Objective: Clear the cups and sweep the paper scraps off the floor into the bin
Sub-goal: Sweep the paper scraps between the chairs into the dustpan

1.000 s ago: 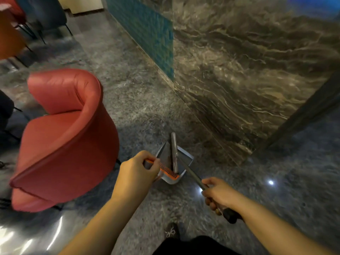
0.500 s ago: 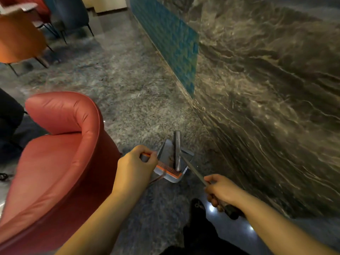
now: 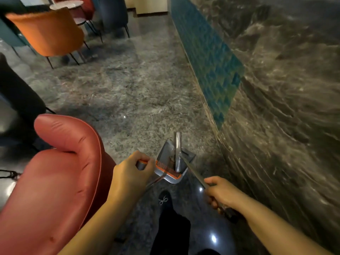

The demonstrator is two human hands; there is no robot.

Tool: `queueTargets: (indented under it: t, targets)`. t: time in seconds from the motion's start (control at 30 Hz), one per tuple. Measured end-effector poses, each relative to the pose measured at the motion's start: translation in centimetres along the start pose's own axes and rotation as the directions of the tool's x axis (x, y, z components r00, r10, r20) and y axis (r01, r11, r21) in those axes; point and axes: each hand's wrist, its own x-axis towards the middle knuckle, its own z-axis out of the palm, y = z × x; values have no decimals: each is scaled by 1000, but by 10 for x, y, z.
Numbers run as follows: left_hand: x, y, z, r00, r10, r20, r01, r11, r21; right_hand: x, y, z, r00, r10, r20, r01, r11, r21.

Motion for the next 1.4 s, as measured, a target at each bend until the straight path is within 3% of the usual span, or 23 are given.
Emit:
queueTargets:
  t: [0.2,0.5,0.67,1.03,1.4]
  targets:
    - [147,14,-2,998,7,-60,-7,1000,3,102,-109,-24,999,14,37,-14,1000,-1]
    - [334,64,-3,999,6,-40,-5,1000,31,228,-255,-69,997,42,60,-47,996,73]
    - [434,87,18,997,-29,-72,29,1000,-12,308,-327,-110,997,-27,68,26,1000,15]
    - [671,154,67,974,-163,-156,150,985,-88,502,-504,-228,989,-9,150,23,995,-96]
    - [918,166,67,971,-170,-167,154,982,-107,690,-682,-270,986,-22,163,36,996,-79]
